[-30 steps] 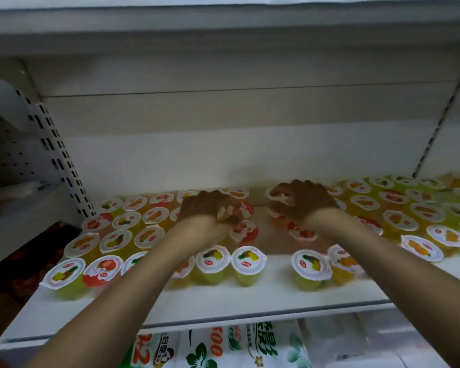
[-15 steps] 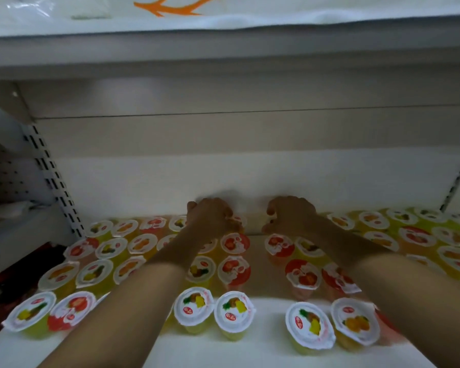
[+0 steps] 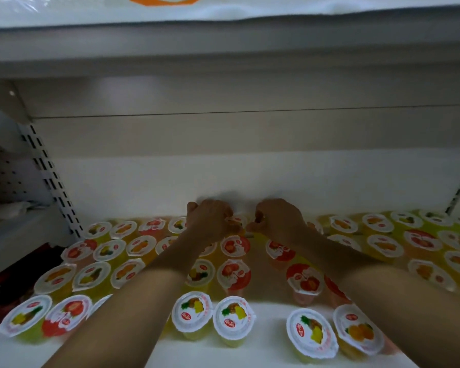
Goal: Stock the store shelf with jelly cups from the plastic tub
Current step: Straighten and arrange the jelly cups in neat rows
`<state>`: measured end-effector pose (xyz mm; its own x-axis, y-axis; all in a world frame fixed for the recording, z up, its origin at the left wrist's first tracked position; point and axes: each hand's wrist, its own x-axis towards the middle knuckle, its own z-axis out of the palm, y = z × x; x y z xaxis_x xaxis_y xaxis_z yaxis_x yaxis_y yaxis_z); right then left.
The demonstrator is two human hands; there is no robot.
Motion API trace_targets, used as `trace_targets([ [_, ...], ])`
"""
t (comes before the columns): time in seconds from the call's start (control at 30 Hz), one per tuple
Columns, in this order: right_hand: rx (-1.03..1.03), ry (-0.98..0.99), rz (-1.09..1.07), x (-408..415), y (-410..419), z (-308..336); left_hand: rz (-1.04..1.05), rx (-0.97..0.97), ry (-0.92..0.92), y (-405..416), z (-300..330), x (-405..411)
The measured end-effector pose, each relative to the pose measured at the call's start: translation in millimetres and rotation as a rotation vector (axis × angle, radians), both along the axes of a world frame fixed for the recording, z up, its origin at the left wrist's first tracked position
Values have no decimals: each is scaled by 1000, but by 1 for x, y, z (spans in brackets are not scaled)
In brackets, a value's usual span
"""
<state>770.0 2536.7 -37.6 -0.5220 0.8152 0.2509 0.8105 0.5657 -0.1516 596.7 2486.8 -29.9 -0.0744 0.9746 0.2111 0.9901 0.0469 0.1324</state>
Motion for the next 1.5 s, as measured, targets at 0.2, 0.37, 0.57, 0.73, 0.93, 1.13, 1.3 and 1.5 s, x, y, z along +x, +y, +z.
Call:
trace_targets([
  [0.2, -25, 90, 21, 23, -12, 19, 5, 154, 52, -20, 10, 1],
  [0.37, -242, -153, 100, 63, -37, 29, -70, 156, 33, -53, 10, -2],
  [0.57, -263, -22, 108, 55, -44, 15, -110, 93, 22, -62, 6, 4],
  [0.73, -240, 101, 78, 39, -47, 3, -110, 85, 29, -64, 5, 5],
  [0.93, -170, 119, 60, 31, -57, 2, -124, 70, 23, -66, 4, 5],
  [1.13, -133, 16, 35, 37, -67, 15, -104, 39, 20, -69, 7, 8],
  [1.3, -324, 17, 77, 74, -94, 50, -88, 87, -40, -86, 13, 13],
  [1.5, -349, -271, 27, 87, -115, 49, -147, 2, -57, -116, 6, 18],
])
